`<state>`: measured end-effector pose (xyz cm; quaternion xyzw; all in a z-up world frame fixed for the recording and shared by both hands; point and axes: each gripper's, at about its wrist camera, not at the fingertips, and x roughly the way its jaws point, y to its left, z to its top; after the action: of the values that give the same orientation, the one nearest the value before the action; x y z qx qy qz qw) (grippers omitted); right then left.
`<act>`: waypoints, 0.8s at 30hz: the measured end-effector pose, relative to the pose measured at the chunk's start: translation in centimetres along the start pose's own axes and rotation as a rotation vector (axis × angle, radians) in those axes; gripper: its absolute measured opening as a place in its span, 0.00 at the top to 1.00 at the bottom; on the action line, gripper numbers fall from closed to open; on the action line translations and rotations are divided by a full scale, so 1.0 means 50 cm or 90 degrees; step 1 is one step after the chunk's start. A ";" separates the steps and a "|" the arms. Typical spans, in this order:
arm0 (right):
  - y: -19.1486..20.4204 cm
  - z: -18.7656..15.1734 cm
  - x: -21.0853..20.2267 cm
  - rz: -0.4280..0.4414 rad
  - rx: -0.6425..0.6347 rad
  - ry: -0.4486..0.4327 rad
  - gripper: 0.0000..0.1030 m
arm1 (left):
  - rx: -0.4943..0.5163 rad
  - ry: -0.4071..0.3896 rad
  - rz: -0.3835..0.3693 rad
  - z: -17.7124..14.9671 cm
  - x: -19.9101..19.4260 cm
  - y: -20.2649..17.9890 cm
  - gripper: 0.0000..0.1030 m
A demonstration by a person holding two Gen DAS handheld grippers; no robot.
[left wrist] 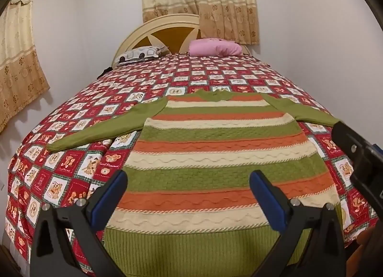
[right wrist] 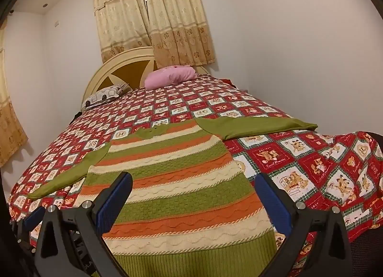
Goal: Fold small clothes
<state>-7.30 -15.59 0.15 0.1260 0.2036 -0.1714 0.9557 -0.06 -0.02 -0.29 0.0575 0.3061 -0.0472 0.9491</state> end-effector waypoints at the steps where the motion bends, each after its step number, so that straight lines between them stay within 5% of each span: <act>1: 0.007 0.004 0.007 0.000 -0.001 0.002 0.01 | -0.002 0.000 0.000 0.001 0.000 0.002 0.00; 24: 0.011 -0.005 0.010 -0.003 -0.004 0.007 0.01 | -0.024 0.024 -0.016 -0.003 0.010 0.017 0.00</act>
<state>-6.73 -15.16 -0.20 0.1232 0.2098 -0.1726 0.9545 0.33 0.83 -0.64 0.0366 0.3252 -0.0525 0.9435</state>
